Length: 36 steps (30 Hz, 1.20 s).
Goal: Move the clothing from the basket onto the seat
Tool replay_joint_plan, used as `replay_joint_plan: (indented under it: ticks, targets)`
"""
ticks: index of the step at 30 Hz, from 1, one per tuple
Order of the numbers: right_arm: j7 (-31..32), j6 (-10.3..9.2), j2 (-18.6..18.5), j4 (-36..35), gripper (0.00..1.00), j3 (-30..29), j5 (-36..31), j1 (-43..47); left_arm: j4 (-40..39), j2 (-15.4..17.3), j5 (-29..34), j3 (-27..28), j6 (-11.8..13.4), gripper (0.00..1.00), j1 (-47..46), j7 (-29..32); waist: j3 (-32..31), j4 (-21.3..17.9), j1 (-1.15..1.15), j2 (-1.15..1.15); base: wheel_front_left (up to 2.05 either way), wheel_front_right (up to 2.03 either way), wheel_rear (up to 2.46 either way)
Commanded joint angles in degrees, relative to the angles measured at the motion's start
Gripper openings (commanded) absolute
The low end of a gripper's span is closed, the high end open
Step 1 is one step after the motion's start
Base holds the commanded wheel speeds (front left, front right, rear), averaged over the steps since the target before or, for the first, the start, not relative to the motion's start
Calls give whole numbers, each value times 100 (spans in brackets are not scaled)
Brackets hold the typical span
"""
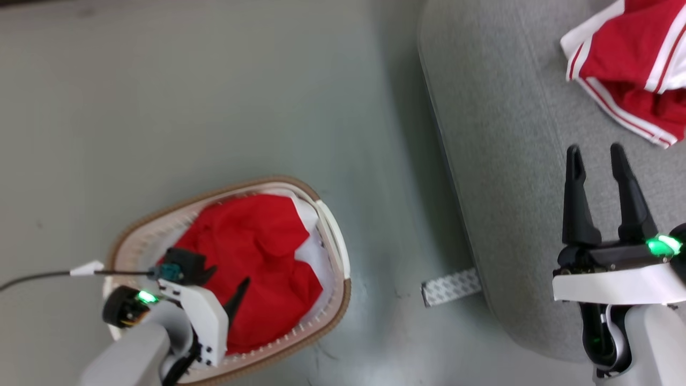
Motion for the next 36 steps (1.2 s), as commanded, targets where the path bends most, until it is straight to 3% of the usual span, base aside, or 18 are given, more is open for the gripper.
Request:
replay_joint_plan:
  ticks: [1, 14, 22, 23, 24, 26, 36]
  targets:
    - [-17, -13, -2, -123, 100, 25, 92, -116, 77, 135, -154, -172, 12, 100, -186, 59, 350, -177, -1, 0, 0, 0, 0]
    - [-18, -13, -2, -751, 100, 99, 473, -298, 158, 686, -1108, -1556, 12, 100, -1006, 607, 1250, -506, -1, 0, 0, 0, 0]
    - [-18, -13, -2, -900, 100, 254, 719, -333, 336, 822, -1410, -2219, 12, 98, -1459, 904, 1608, -665, -1, 0, 0, 0, 0]
    - [-19, -13, -2, -896, 100, 276, 733, -341, 386, 840, -1426, -2269, 12, 71, -1508, 911, 1626, -678, -1, 0, 0, 0, 0]
    - [-18, -13, -3, -890, 100, 293, 735, -351, 434, 847, -1442, -2320, 12, 34, -1547, 891, 1637, -690, -1, 0, 0, 0, 0]
    - [-18, -13, -2, -876, 100, 309, 753, -363, 495, 846, -1493, -2399, 12, 0, -1562, 848, 1646, -710, -1, 0, 0, 0, 0]
    - [-19, -13, -2, -777, 100, 262, 670, -411, 632, 777, -1725, -2614, 12, 0, -1605, 656, 1506, -661, -1, 0, 0, 0, 0]
